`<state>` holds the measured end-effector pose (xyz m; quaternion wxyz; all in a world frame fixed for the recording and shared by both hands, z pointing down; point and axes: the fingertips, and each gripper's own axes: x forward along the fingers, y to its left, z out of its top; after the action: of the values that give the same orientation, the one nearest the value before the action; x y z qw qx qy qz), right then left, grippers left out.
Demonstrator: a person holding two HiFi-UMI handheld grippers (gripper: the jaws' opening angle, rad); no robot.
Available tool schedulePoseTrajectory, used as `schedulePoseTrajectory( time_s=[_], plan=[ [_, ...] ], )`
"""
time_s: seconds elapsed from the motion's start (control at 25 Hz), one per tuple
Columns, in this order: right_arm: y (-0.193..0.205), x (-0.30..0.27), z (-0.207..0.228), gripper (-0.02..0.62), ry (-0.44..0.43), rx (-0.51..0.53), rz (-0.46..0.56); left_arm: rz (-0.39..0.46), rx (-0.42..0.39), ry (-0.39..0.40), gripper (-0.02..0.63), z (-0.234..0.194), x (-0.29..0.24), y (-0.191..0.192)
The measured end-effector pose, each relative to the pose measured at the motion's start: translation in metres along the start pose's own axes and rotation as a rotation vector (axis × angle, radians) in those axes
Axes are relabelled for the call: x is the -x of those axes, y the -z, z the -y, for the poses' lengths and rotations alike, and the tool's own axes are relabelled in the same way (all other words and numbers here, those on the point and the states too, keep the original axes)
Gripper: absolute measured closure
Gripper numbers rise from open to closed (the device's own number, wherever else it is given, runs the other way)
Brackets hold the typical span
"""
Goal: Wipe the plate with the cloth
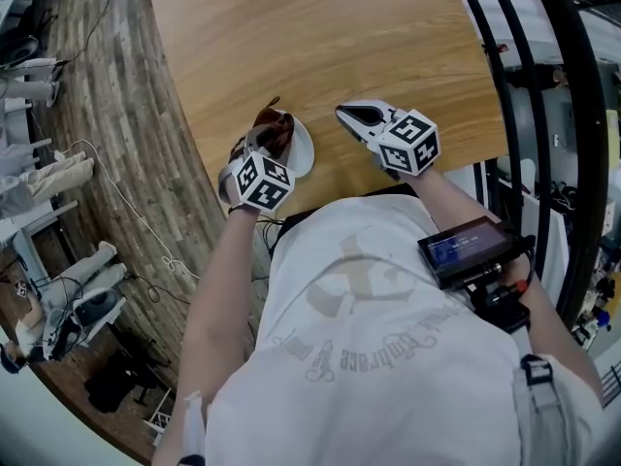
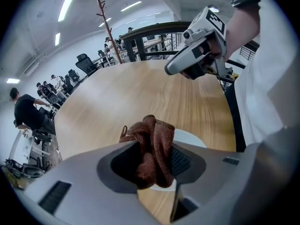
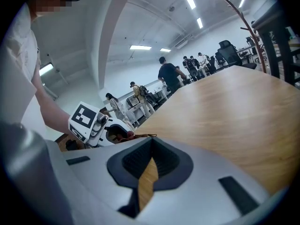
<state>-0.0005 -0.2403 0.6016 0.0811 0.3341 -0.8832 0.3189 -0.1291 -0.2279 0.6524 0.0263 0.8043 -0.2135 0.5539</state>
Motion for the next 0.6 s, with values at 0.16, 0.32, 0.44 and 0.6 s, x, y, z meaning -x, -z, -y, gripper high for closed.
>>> schedulePoseTrajectory(
  time_s=[0.16, 0.32, 0.44, 0.6],
  plan=[
    [0.002, 0.003, 0.003, 0.583, 0.01, -0.002, -0.001, 0.025, -0.022, 0.02, 0.437, 0.004, -0.009, -0.018],
    [0.004, 0.004, 0.004, 0.583, 0.014, -0.001, -0.005, 0.018, -0.005, 0.003, 0.436, -0.004, -0.016, -0.017],
    [0.004, 0.002, 0.003, 0.583, 0.009, 0.003, -0.01, -0.008, 0.026, -0.029, 0.436, -0.019, -0.015, -0.003],
    [0.004, 0.002, 0.003, 0.583, 0.004, 0.01, -0.017, -0.03, 0.076, -0.063, 0.436, -0.027, -0.007, 0.015]
  ],
)
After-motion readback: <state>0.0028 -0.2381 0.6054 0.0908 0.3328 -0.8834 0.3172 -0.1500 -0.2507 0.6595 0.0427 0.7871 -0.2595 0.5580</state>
